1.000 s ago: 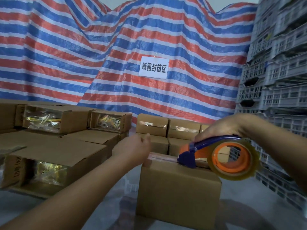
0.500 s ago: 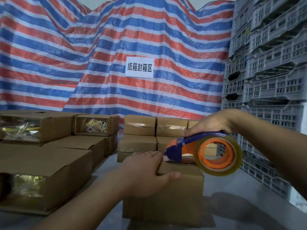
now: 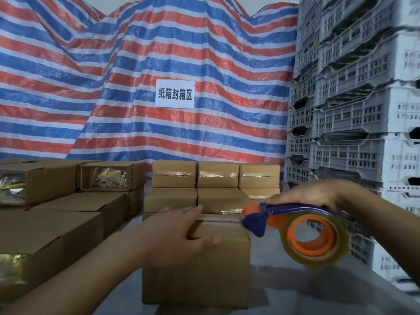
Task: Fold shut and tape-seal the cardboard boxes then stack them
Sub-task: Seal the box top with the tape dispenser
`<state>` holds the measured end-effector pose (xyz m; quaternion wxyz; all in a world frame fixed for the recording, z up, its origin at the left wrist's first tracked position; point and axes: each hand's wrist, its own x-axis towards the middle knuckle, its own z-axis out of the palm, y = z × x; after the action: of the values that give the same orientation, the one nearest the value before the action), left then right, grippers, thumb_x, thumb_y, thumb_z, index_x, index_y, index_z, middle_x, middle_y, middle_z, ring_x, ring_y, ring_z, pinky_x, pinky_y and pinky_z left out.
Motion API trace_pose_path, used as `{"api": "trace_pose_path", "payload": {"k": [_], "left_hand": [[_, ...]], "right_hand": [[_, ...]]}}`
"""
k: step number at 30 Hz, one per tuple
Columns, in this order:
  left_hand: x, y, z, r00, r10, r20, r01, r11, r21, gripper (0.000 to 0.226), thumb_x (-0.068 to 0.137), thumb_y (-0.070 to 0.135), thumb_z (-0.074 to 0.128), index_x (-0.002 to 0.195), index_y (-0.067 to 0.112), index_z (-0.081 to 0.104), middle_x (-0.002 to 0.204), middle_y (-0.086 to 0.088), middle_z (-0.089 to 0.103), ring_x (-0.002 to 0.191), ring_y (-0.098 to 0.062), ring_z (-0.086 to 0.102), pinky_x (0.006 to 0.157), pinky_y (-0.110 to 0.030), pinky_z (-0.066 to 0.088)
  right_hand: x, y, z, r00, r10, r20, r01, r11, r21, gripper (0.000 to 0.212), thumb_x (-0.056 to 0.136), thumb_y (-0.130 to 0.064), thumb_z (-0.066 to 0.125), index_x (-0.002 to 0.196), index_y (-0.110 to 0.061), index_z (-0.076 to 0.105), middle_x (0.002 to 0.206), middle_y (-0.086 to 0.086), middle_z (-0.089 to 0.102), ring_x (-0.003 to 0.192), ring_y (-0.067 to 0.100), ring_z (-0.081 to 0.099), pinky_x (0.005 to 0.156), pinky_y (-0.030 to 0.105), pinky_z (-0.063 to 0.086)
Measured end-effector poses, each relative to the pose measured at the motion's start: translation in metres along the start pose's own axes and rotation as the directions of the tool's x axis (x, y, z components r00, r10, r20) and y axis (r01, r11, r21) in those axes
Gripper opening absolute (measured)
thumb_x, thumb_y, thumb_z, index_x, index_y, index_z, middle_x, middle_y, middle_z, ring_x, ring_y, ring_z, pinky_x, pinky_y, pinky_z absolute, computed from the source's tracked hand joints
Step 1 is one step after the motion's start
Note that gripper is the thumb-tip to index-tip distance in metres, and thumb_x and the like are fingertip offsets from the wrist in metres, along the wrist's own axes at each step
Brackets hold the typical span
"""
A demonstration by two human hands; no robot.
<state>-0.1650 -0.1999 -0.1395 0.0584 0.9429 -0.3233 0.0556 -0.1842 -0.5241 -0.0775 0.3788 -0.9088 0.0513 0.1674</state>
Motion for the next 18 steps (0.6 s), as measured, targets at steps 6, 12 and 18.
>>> {"api": "trace_pose_path", "payload": {"k": [6,12,18], "left_hand": [[0.031,0.052,0.002,0.987,0.151,-0.050,-0.149,0.988,0.049,0.095,0.079,0.087,0.033,0.154,0.032,0.011,0.163,0.006,0.016,0.146,-0.015,0.019,0.103,-0.029,0.013],[0.037,0.056,0.023,0.985,0.167,-0.044,-0.165,0.985,0.044,0.081,0.086,0.081,0.030,0.152,0.036,0.016,0.158,0.006,0.028,0.141,-0.013,0.030,0.103,-0.030,0.018],[0.034,0.057,0.023,0.993,0.116,-0.006,-0.116,0.992,0.056,0.083,0.087,0.080,0.026,0.155,0.036,0.008,0.164,0.006,0.011,0.148,-0.018,0.018,0.116,-0.041,0.014]], "right_hand": [[0.005,0.009,0.004,0.999,-0.043,-0.021,0.044,0.998,0.049,0.083,0.054,-0.073,0.083,0.116,-0.020,0.071,0.085,0.008,0.067,0.063,0.017,0.060,0.058,0.024,0.051],[0.004,0.016,0.003,0.999,-0.039,0.009,0.039,0.996,0.084,0.075,0.077,-0.065,0.071,0.126,-0.008,0.062,0.082,0.006,0.065,0.063,0.017,0.059,0.059,0.024,0.050],[-0.040,0.003,-0.032,0.999,0.034,-0.026,-0.034,0.999,0.000,0.057,0.084,-0.057,0.065,0.108,-0.006,0.065,0.076,0.006,0.067,0.059,0.017,0.062,0.058,0.025,0.053]]}}
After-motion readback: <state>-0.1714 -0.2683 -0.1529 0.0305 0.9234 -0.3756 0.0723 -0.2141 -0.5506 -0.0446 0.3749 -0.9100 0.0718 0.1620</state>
